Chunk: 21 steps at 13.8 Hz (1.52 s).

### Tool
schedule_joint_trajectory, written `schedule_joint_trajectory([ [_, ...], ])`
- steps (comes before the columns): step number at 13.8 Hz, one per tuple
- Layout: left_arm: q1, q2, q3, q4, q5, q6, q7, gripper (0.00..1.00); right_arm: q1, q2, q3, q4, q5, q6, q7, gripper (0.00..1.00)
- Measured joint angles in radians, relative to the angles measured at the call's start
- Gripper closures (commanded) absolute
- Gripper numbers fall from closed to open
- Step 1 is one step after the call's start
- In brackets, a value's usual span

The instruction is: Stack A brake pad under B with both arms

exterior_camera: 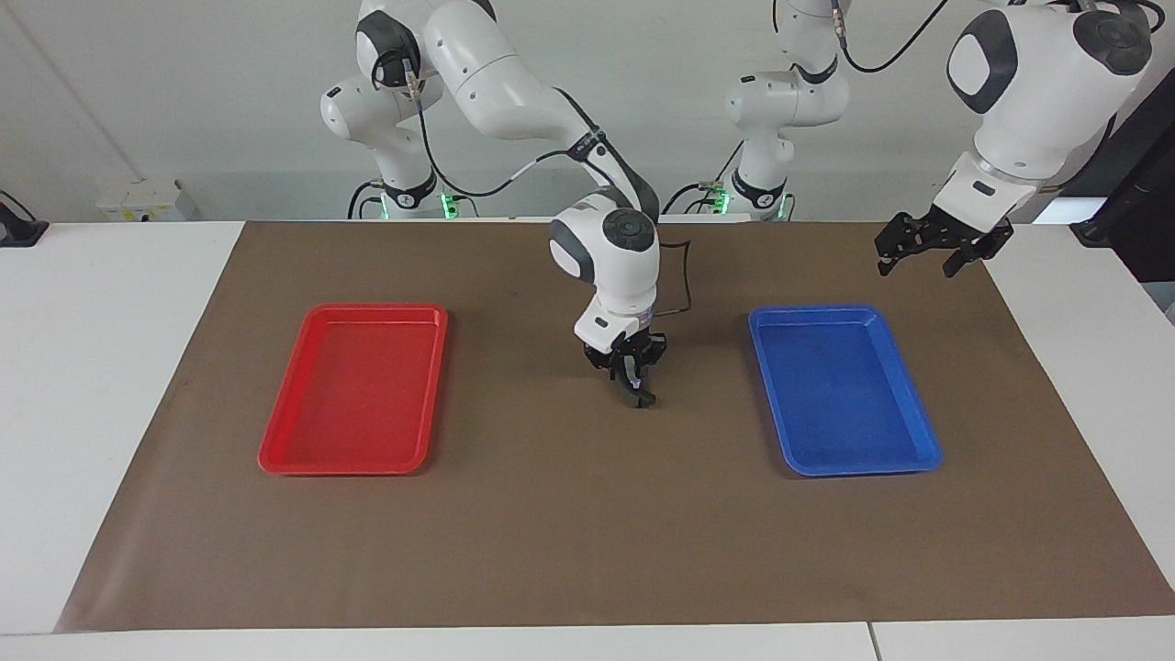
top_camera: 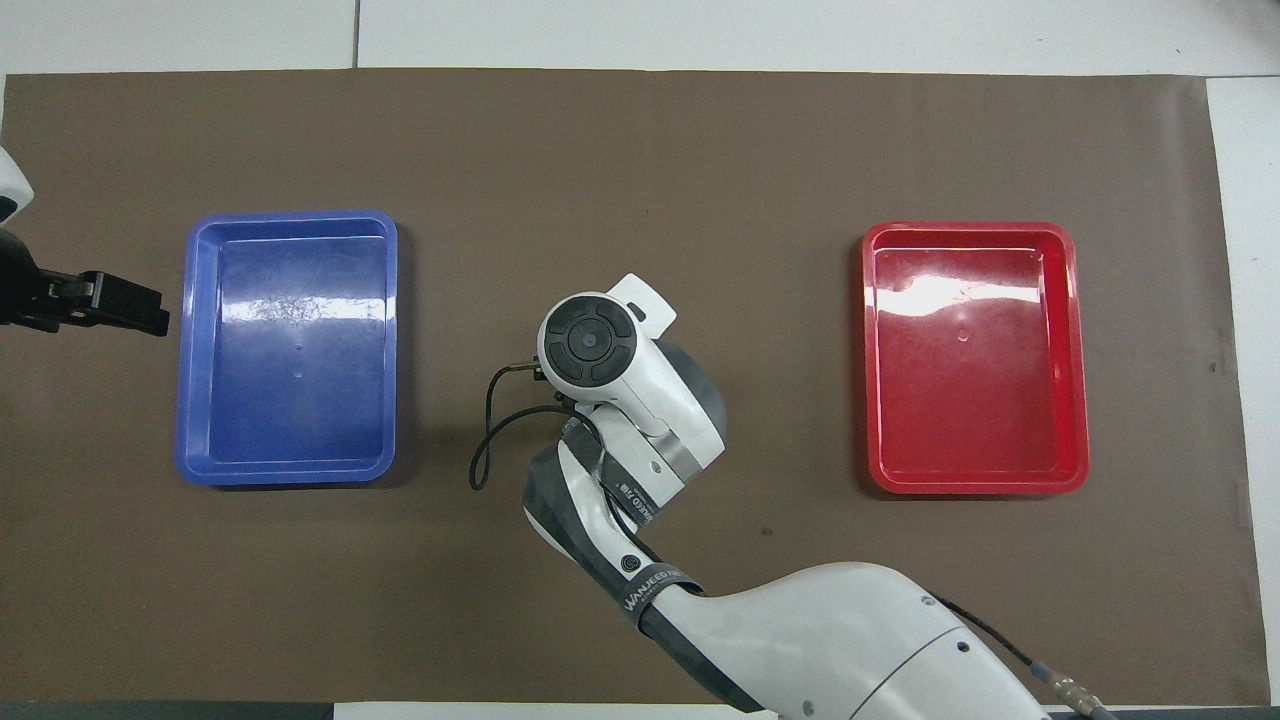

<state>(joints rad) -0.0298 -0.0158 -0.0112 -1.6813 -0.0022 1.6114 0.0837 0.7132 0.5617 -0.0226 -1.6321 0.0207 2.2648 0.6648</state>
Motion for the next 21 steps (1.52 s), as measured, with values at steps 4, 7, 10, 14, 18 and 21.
schedule_joint_trajectory([
  [4,0.0,0.0,0.0,0.0,0.0,0.0,0.0,0.0,0.002,0.002,0.001,-0.014,0.0,0.031,0.001,0.0],
  [7,0.0,0.0,0.0,0.0,0.0,0.0,0.0,0.0,-0.003,-0.018,-0.004,-0.009,0.0,0.01,0.004,0.0],
  [10,0.0,0.0,0.0,0.0,0.0,0.0,0.0,0.0,-0.067,-0.116,-0.017,-0.003,-0.002,-0.063,0.008,0.0],
  [14,0.0,0.0,0.0,0.0,0.0,0.0,0.0,0.0,-0.295,-0.293,-0.021,-0.004,-0.006,-0.187,-0.122,0.0],
  [18,0.0,0.0,0.0,0.0,0.0,0.0,0.0,0.0,-0.47,-0.403,-0.022,-0.004,-0.048,-0.298,-0.311,0.0],
  [21,0.0,0.0,0.0,0.0,0.0,0.0,0.0,0.0,-0.557,-0.488,-0.022,-0.003,-0.049,-0.42,-0.403,0.0],
])
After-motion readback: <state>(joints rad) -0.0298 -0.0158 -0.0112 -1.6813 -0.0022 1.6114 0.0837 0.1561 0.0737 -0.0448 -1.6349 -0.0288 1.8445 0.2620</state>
